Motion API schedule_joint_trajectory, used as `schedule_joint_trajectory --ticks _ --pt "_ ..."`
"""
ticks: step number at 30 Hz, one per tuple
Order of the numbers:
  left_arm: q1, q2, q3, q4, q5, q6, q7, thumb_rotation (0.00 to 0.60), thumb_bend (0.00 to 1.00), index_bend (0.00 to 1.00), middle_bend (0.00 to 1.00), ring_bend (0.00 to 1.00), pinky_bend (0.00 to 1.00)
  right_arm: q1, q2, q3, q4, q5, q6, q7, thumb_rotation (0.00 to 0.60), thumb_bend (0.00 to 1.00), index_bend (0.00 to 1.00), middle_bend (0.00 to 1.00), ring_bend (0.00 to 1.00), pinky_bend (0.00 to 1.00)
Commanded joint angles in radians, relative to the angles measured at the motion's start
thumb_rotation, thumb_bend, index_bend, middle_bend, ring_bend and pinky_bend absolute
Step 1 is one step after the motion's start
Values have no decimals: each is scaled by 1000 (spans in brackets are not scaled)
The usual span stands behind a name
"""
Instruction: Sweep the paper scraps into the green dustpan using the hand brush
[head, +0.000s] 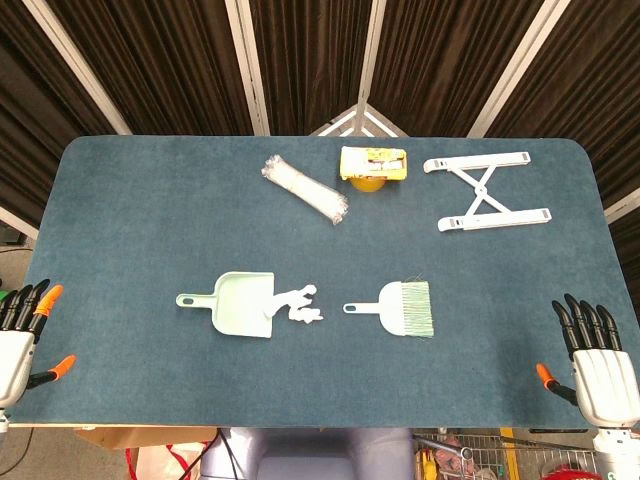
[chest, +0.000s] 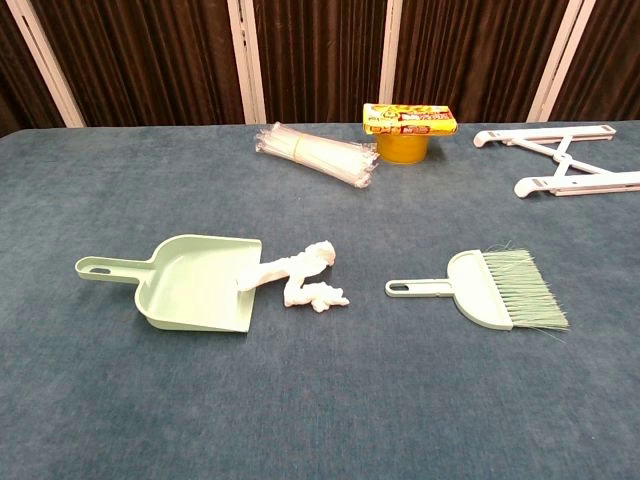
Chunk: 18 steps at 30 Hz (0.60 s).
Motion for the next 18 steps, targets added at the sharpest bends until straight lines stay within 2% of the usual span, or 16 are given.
schedule_joint_trajectory --ticks 1,18 --pt "0 -1 0 1 0 0 -1 600 0 0 0 0 0 0 1 0 1 0 -1 1 600 242 0 0 0 0" --pt "2 0 1 -2 -3 -1 5 600 0 0 0 0 0 4 12 -15 -22 -16 -17 2 600 242 0 0 0 0"
